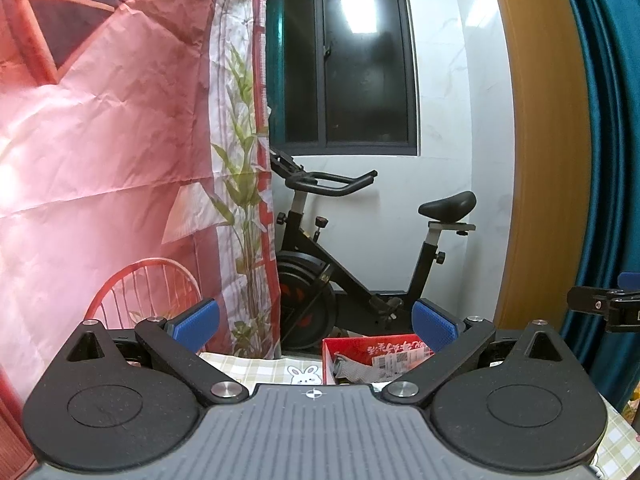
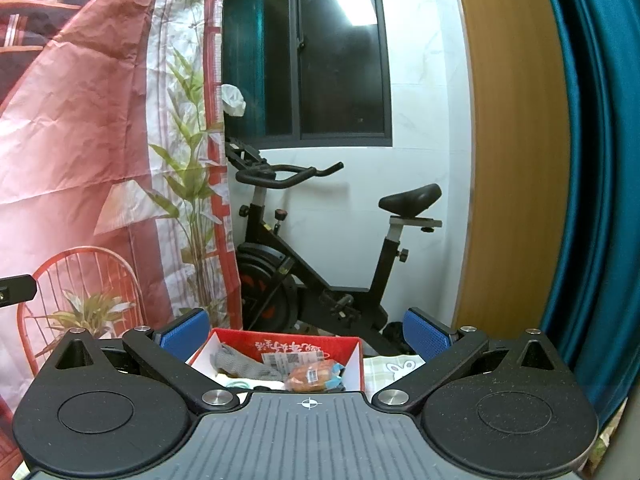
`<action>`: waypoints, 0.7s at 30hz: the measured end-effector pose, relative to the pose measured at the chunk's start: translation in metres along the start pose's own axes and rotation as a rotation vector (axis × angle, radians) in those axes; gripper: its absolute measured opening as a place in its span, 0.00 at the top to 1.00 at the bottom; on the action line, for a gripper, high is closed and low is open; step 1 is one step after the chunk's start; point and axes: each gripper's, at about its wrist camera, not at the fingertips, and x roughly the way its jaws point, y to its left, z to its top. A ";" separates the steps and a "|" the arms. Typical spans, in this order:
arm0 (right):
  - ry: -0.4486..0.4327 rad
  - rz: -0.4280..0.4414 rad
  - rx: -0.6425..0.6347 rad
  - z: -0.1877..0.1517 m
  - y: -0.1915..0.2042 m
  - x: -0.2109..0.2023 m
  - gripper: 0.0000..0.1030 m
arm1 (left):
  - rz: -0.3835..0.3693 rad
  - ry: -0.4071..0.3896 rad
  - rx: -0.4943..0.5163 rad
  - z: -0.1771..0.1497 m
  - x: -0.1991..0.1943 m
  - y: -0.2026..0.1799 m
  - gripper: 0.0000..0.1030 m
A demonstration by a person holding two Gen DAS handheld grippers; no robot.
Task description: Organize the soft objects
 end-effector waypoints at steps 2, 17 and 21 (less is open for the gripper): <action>-0.001 -0.001 0.000 0.000 0.000 0.000 0.00 | 0.001 0.002 0.000 0.000 0.000 0.000 0.00; 0.001 -0.001 0.000 0.001 0.001 0.001 0.00 | -0.003 0.007 -0.009 0.001 0.000 -0.002 0.00; 0.001 -0.002 0.001 0.000 0.001 0.001 0.00 | 0.000 0.008 -0.007 0.001 0.001 -0.002 0.00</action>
